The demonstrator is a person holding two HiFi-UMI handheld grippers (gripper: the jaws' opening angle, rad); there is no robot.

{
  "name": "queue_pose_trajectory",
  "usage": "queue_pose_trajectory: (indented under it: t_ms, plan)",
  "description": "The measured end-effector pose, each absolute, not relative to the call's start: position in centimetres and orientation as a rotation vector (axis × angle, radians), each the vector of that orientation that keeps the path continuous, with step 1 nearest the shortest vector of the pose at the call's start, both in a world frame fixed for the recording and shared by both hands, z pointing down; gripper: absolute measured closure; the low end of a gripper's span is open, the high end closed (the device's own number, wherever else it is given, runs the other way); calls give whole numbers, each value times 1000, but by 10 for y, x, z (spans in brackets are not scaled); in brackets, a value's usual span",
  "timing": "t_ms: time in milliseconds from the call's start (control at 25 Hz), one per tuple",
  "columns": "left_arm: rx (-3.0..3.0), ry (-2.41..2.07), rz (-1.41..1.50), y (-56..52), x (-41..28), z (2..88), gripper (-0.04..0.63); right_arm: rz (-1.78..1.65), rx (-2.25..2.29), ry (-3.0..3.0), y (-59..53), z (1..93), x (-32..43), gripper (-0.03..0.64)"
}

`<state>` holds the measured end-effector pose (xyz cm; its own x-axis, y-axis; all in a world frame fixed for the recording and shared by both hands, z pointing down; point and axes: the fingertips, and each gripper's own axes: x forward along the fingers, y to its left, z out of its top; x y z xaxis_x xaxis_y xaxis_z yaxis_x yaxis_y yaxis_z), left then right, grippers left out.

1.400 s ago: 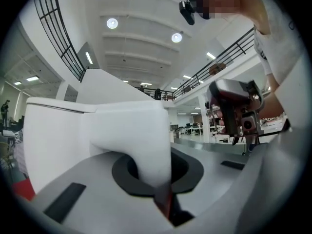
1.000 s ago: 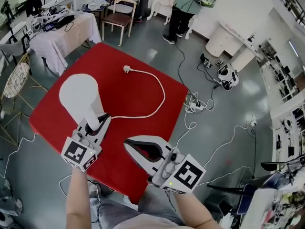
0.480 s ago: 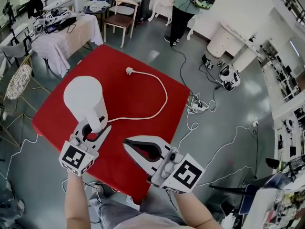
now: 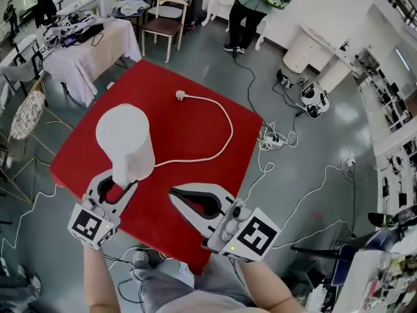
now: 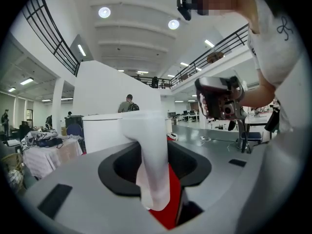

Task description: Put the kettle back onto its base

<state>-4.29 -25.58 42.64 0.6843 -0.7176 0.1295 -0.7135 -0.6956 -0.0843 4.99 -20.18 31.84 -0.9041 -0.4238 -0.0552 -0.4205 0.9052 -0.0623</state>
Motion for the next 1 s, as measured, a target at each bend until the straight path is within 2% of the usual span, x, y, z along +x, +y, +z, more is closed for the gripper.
queue_pose_trajectory:
  t_ms: [80, 240, 360, 440, 480, 760, 1000]
  plan:
    - [-2884, 1186, -204, -250, -54, 424, 419, -79, -684, 2991, -199, 317, 44, 609]
    - [-2893, 1151, -167, -238, -72, 413, 418, -95, -726, 2973, -194, 313, 28, 609]
    - [-2897, 1127, -134, -227, -85, 400, 467, -106, -760, 2959, -188, 311, 12, 609]
    - [-2896, 1109, -118, -220, -91, 390, 539, -109, -785, 2943, -184, 308, 0, 609]
    - [-2899, 1093, -107, -216, -93, 384, 549, -110, -798, 2935, -182, 307, -6, 608]
    - [-2938, 948, -50, -182, -104, 350, 584, -102, -874, 2895, -165, 305, -49, 608]
    - [-2973, 845, 19, -157, -116, 326, 584, -59, -966, 2854, -149, 302, -71, 609]
